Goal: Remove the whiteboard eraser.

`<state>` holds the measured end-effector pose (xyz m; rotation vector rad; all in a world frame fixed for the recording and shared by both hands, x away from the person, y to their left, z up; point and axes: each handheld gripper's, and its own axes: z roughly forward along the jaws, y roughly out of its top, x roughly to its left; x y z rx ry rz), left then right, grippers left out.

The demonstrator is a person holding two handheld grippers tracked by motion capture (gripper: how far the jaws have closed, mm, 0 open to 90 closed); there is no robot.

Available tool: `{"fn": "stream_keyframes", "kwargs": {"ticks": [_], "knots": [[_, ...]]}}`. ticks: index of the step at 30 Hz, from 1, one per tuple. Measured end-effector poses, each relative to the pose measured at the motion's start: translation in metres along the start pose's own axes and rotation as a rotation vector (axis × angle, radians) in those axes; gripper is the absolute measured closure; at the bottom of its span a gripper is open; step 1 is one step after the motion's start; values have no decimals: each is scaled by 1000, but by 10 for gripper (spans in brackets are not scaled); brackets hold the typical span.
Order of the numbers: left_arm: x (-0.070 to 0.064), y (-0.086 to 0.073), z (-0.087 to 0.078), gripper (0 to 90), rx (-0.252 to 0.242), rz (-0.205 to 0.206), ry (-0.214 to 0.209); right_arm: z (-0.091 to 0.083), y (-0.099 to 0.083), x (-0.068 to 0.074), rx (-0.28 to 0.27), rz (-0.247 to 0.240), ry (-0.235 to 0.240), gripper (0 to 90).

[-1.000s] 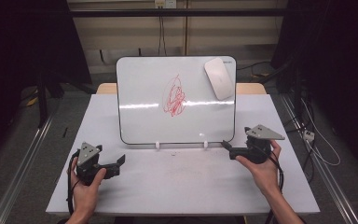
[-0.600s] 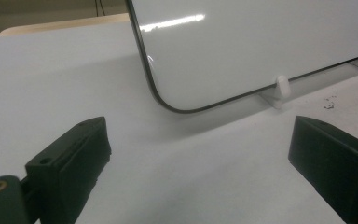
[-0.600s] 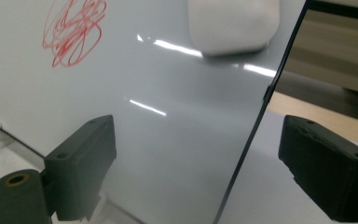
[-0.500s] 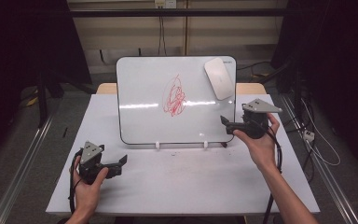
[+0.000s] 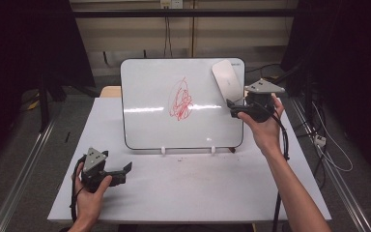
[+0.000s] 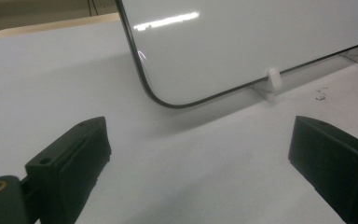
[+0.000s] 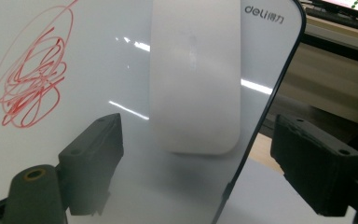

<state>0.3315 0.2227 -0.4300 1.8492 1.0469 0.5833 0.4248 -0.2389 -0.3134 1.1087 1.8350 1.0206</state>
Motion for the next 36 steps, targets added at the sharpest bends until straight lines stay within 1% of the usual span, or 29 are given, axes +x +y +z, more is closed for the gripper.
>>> {"fn": "stream_keyframes", "kwargs": {"ticks": [1,3,6,8,9,10,12,16,18,20,23,27,29,30,36], "knots": [[0,0,0,52,0,0,0,2,3,1,0,-6,-9,181],[0,0,0,52,2,3,1,7,8,2,5,-14,-11,168],[0,1,0,52,1,6,1,14,14,6,7,-50,-40,163],[-1,1,0,52,2,6,0,18,17,7,16,-55,-42,125],[-1,1,1,52,3,6,0,18,17,7,16,-55,-42,125],[-1,1,1,52,4,10,-1,22,19,7,23,-56,-43,132],[-1,0,1,52,6,12,-2,25,20,7,18,-67,-58,154],[0,0,1,52,8,10,-3,29,22,8,20,-66,-58,187],[0,0,1,52,6,11,-6,32,26,10,23,-81,-75,207],[0,0,0,52,3,10,-5,35,29,11,23,-84,-80,218],[0,1,0,52,0,10,-3,40,30,13,26,-100,-97,232],[0,0,0,52,3,12,-6,45,29,16,37,-99,-110,269],[0,0,0,52,5,13,-3,47,29,17,39,-108,-119,282],[1,0,0,52,3,11,-2,48,29,17,41,-103,-120,287],[1,0,0,52,4,9,-2,50,30,18,49,-98,-131,293]]}}
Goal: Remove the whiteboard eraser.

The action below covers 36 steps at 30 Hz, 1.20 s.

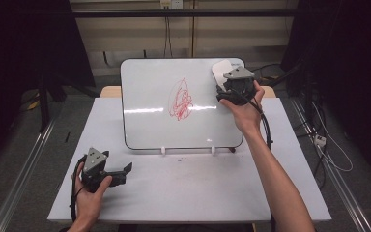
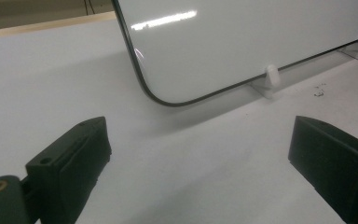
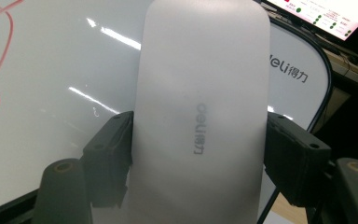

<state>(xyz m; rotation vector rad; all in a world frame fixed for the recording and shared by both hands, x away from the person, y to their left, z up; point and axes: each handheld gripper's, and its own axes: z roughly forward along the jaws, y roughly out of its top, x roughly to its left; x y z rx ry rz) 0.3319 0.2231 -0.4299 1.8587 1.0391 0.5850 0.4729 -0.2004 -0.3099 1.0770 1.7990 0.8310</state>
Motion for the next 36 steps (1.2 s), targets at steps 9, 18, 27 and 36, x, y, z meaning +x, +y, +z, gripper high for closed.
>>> {"fn": "stream_keyframes", "kwargs": {"ticks": [9,18,27,36], "knots": [[0,0,0,52,-1,2,0,3,3,3,12,-2,-21,300],[1,0,-1,52,-1,1,1,0,3,5,19,23,-42,311],[1,0,-1,52,0,-1,2,-4,2,4,26,41,-28,314],[1,0,-1,52,0,-2,3,-8,-2,0,20,94,22,314]]}}
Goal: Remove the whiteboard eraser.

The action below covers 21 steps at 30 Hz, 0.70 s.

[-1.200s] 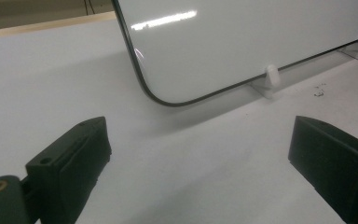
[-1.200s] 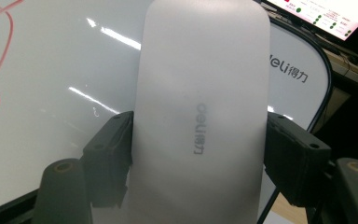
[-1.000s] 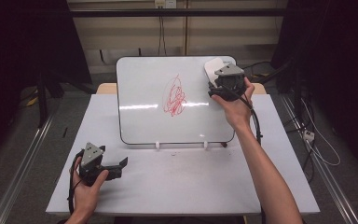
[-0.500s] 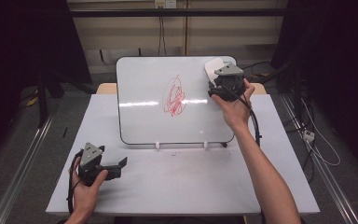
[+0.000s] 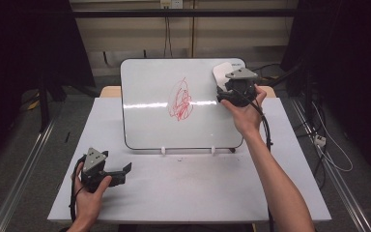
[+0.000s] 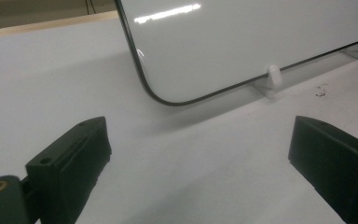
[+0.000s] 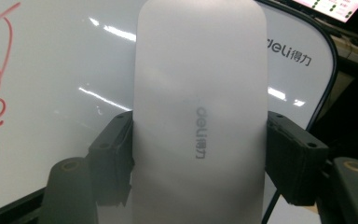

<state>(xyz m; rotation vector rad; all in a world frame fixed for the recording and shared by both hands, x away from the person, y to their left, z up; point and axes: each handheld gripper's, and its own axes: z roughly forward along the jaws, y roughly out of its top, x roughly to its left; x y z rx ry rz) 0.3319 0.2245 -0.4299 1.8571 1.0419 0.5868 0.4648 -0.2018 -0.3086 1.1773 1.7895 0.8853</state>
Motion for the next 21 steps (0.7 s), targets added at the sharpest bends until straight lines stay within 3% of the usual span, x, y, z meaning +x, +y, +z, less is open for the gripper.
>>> {"fn": "stream_keyframes", "kwargs": {"ticks": [16,21], "knots": [[0,0,0,52,2,-2,1,-4,-9,-2,-5,34,46,314],[0,0,0,52,1,-1,1,-11,-7,-1,-45,34,60,314]]}}
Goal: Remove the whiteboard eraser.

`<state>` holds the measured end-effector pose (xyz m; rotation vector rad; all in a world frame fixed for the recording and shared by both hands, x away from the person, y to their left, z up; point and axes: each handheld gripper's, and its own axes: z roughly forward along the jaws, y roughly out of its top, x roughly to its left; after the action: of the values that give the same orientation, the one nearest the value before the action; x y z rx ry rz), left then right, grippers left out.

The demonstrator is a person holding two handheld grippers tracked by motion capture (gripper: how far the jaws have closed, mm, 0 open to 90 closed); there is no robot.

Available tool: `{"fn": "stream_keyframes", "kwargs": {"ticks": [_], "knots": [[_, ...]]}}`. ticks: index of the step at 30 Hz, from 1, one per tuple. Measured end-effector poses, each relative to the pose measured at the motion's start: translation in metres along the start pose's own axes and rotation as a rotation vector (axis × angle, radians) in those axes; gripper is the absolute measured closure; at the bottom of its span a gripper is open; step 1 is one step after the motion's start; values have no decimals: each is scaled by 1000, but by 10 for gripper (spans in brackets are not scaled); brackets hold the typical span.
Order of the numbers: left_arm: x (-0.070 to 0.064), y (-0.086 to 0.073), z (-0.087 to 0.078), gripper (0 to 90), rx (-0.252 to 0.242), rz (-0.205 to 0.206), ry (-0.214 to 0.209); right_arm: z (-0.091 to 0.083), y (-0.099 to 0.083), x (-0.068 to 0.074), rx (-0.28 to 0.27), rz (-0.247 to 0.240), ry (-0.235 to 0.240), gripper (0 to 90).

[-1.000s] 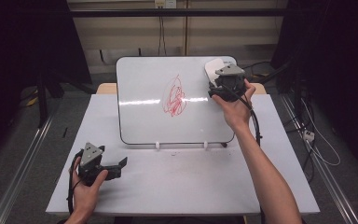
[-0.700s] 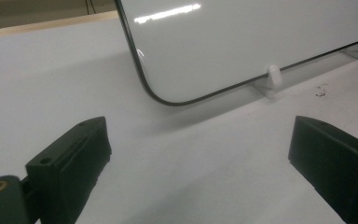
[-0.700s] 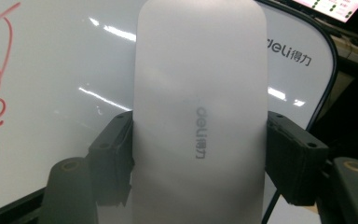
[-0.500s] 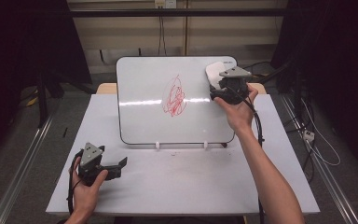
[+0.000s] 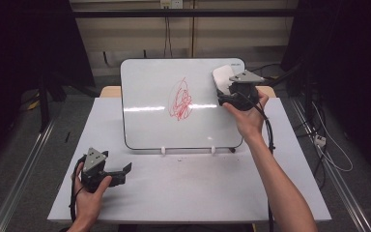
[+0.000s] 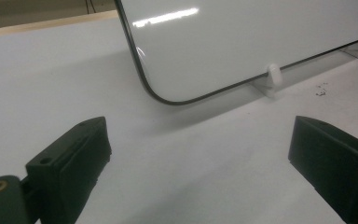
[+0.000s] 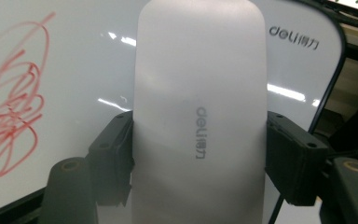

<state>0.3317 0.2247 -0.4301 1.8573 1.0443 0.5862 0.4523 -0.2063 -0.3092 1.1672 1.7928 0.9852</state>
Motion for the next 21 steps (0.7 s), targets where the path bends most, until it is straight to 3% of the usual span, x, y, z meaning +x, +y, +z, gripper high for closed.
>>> {"fn": "stream_keyframes", "kwargs": {"ticks": [12,21], "knots": [[2,-1,0,52,4,-5,1,-11,-8,-2,-47,18,12,314],[3,-2,0,52,2,-11,-5,-22,-12,6,-78,-13,41,314]]}}
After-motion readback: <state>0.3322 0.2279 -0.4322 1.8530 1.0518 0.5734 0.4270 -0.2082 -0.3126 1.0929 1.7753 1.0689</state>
